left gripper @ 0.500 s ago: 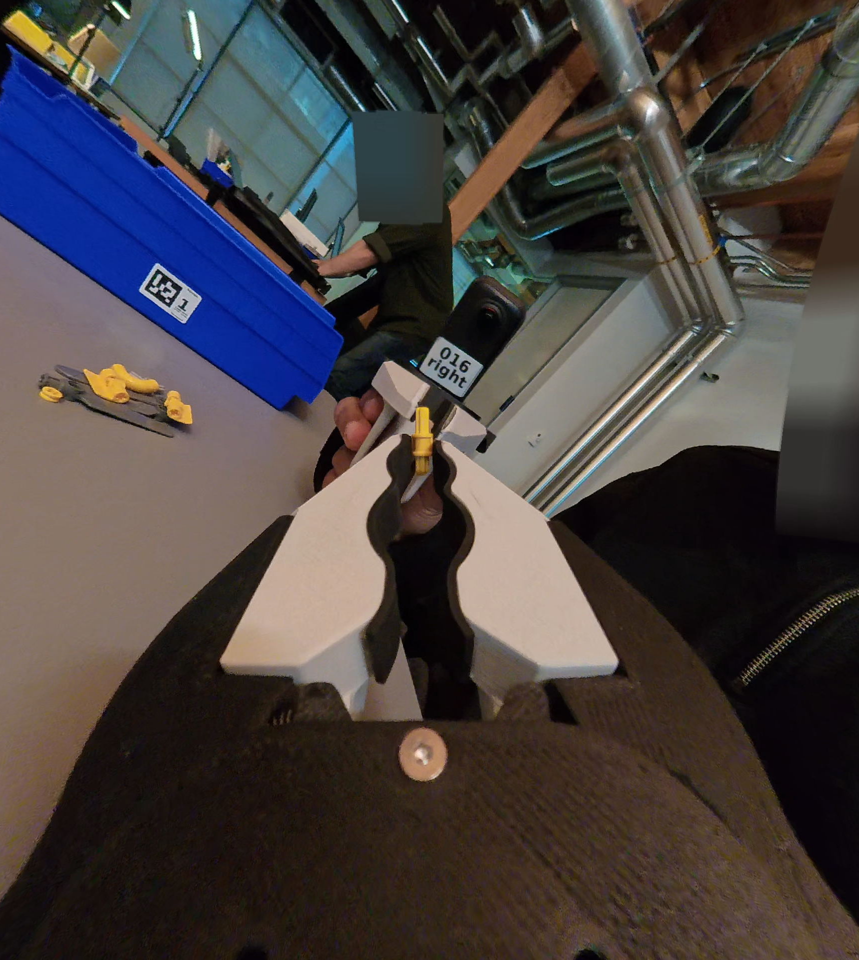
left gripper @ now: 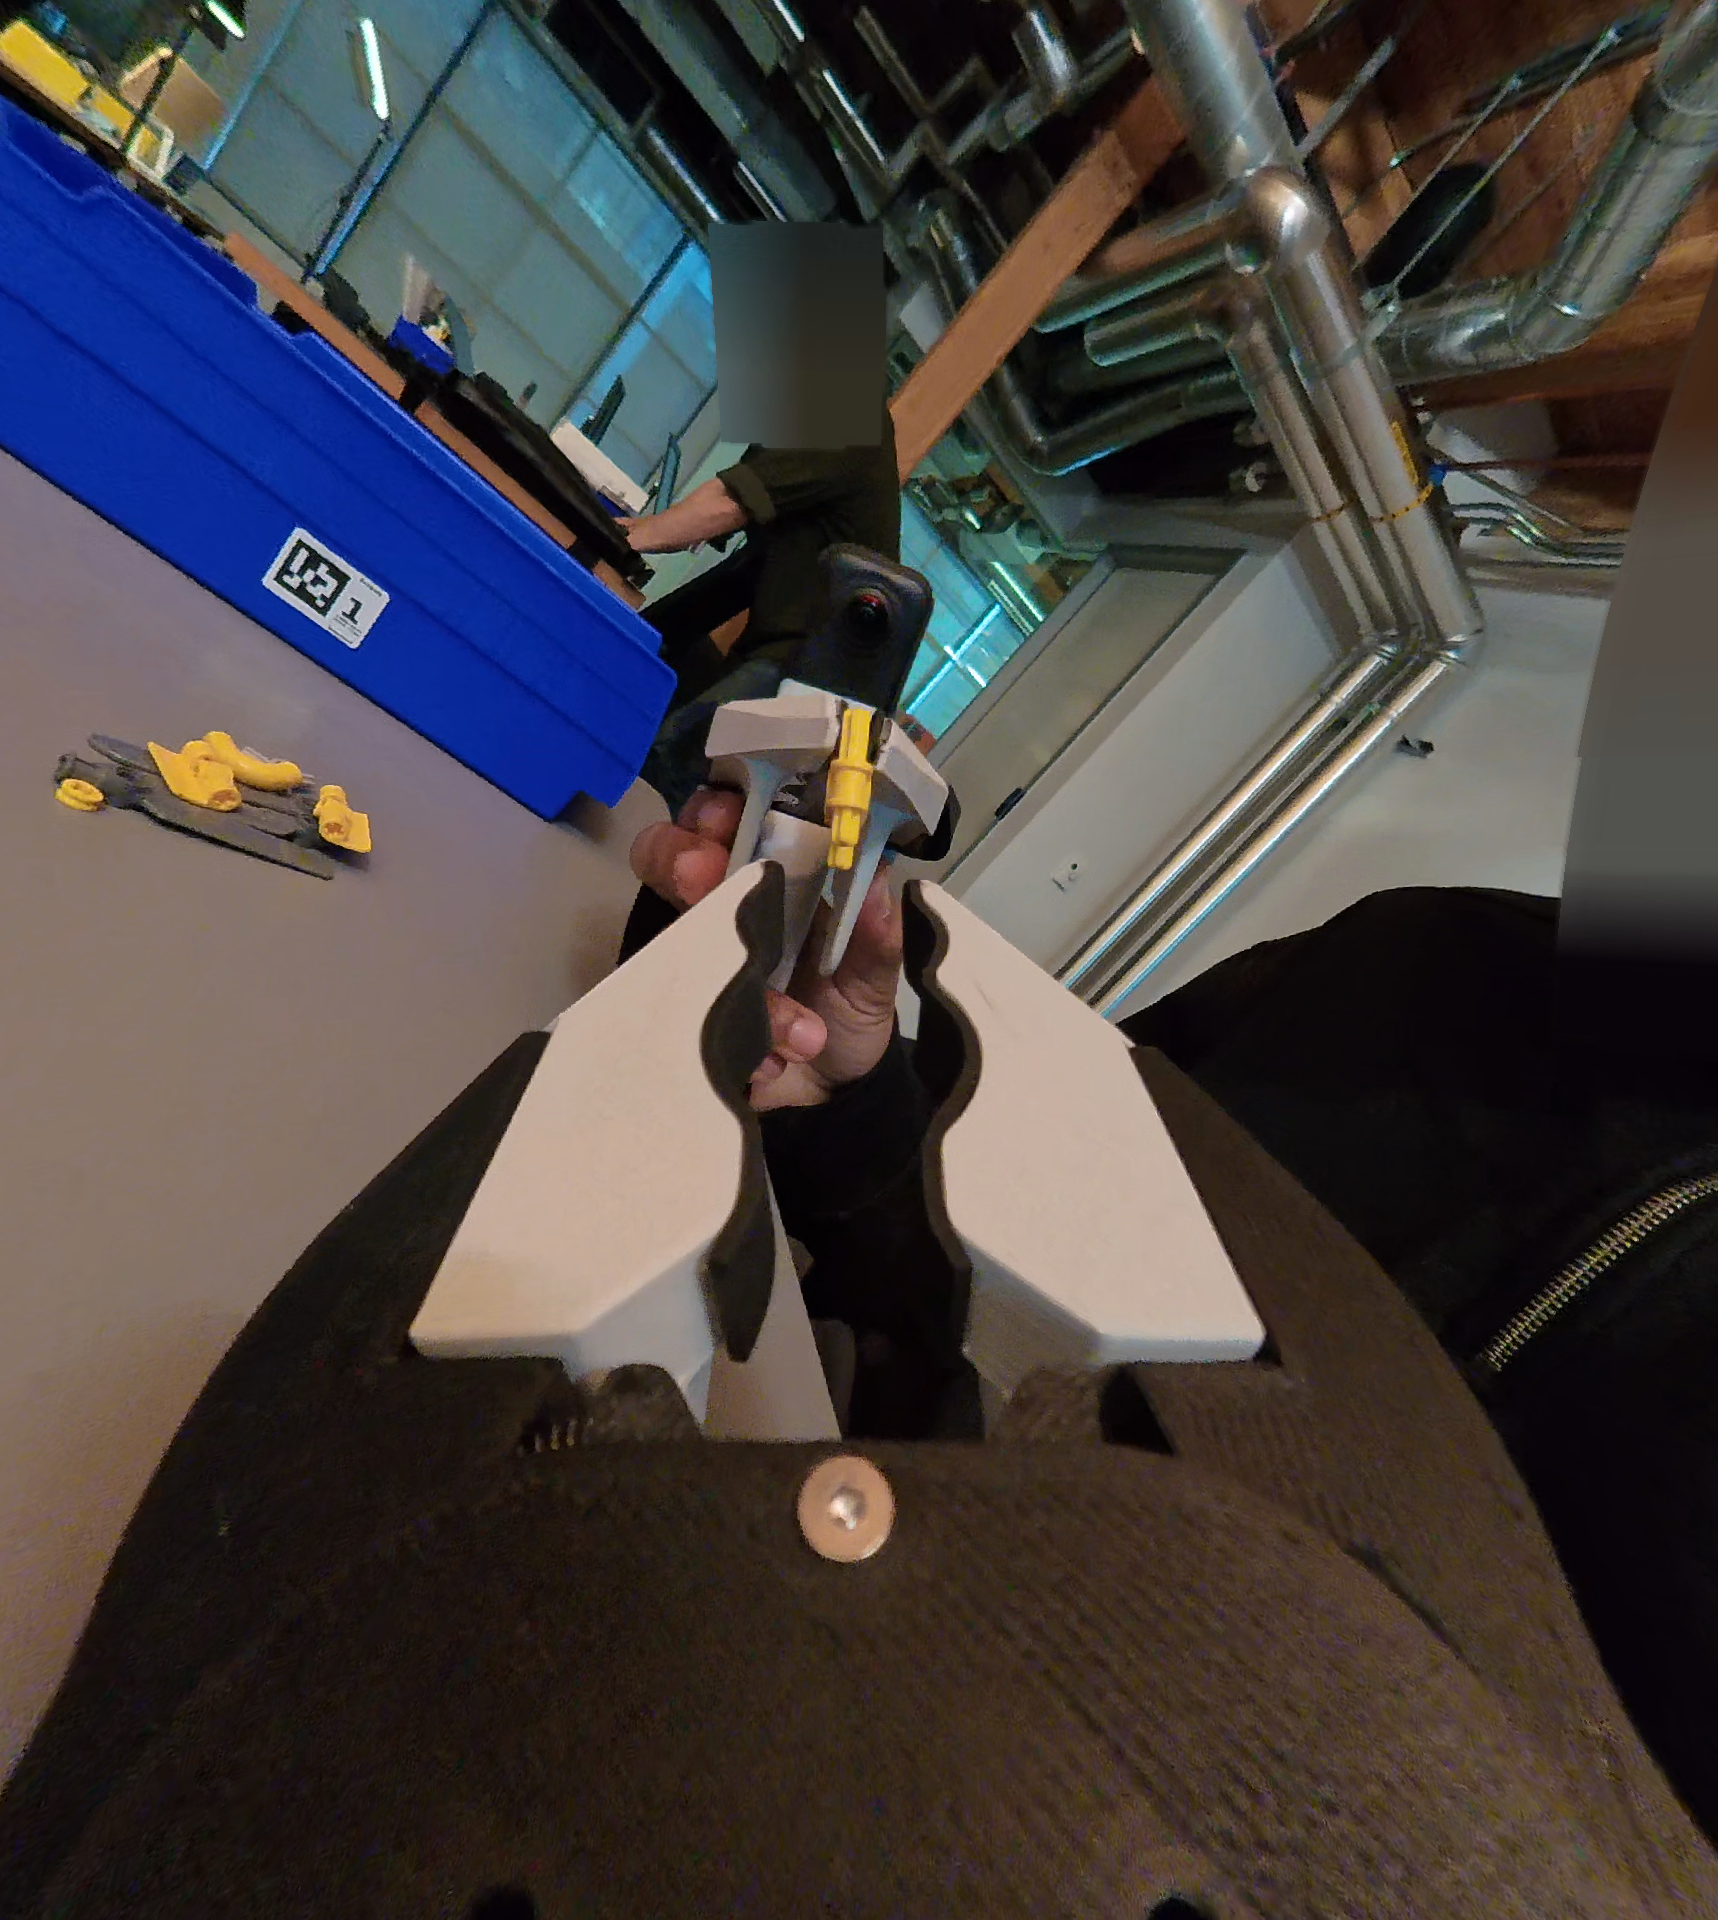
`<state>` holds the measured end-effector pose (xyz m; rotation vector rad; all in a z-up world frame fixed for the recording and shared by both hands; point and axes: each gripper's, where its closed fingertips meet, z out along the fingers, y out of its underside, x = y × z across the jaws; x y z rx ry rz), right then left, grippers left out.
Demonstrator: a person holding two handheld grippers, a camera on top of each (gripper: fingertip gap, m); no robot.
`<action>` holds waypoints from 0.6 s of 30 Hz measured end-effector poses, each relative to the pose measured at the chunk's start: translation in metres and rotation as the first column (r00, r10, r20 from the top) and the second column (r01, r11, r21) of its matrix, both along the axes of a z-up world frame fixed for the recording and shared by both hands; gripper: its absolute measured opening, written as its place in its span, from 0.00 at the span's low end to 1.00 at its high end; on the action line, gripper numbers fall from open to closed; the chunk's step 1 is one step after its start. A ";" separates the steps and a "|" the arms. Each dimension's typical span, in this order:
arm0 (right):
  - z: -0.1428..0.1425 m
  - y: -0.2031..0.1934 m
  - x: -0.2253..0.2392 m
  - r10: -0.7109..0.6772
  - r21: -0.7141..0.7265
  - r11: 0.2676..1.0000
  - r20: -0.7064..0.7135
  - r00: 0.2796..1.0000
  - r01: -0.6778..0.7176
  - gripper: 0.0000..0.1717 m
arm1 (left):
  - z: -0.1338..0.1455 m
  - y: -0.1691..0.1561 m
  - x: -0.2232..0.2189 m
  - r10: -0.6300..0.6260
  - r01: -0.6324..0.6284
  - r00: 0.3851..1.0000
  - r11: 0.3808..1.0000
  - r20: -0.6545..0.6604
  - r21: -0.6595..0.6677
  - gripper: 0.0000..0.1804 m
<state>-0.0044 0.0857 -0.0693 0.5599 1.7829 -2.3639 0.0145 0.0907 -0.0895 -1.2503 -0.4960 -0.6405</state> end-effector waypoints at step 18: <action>-0.008 -0.006 -0.001 0.026 0.023 0.999 0.048 0.999 -0.027 0.01 | 0.007 -0.012 -0.011 0.104 -0.103 0.993 0.994 -0.052 0.026 0.00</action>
